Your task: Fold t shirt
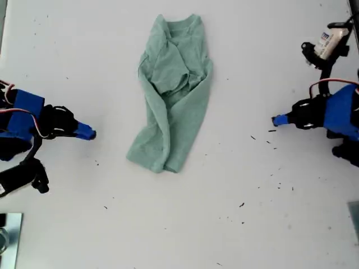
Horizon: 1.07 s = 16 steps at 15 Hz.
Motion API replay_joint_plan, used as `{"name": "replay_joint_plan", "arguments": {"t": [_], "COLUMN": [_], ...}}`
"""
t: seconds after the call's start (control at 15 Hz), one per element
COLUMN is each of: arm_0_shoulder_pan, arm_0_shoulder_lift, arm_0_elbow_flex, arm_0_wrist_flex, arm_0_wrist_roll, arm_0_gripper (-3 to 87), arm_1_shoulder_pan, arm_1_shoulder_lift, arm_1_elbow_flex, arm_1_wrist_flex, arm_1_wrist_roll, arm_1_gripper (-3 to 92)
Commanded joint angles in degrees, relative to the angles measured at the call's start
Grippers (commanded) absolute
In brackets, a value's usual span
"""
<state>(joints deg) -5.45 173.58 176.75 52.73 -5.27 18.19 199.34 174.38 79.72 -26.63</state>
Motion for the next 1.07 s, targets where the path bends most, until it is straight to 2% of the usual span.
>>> {"name": "replay_joint_plan", "arguments": {"t": [0.0,0.13,0.27,0.33,0.47,0.53,0.73,1.0], "arm_0_shoulder_pan": [1.5,1.1,0.2,-0.1,0.2,-0.1,-1.2,-1.9], "arm_0_shoulder_lift": [-26.5,-44.2,-57.0,-61.4,-67.0,-68.1,-72.0,-80.0], "arm_0_elbow_flex": [-26.0,-49.7,-69.9,-76.0,-83.3,-84.1,-82.3,-75.1], "arm_0_wrist_flex": [3.4,11.4,19.5,20.6,25.3,26.4,25.8,15.8], "arm_0_wrist_roll": [3.2,9.7,17.2,21.1,24.6,26.0,28.5,29.3], "arm_0_gripper": [-0.3,-0.3,1.6,22.9,27.8,29.7,29.7,28.8], "arm_1_shoulder_pan": [-3.1,-7.5,-11.3,-12.9,-16.1,-17.0,-18.0,-19.1], "arm_1_shoulder_lift": [-15.6,-53.7,-82.0,-94.6,-111.3,-117.2,-122.3,-131.4], "arm_1_elbow_flex": [-14.5,-47.7,-79.2,-94.6,-115.8,-123.5,-126.5,-129.0], "arm_1_wrist_flex": [-3.3,-4.3,-1.6,2.5,5.1,7.7,6.7,4.7], "arm_1_wrist_roll": [2.6,-0.4,-2.9,-2.9,-3.5,-2.7,-0.7,1.9], "arm_1_gripper": [2.5,2.5,2.3,13.0,33.6,33.8,32.9,31.9]}}
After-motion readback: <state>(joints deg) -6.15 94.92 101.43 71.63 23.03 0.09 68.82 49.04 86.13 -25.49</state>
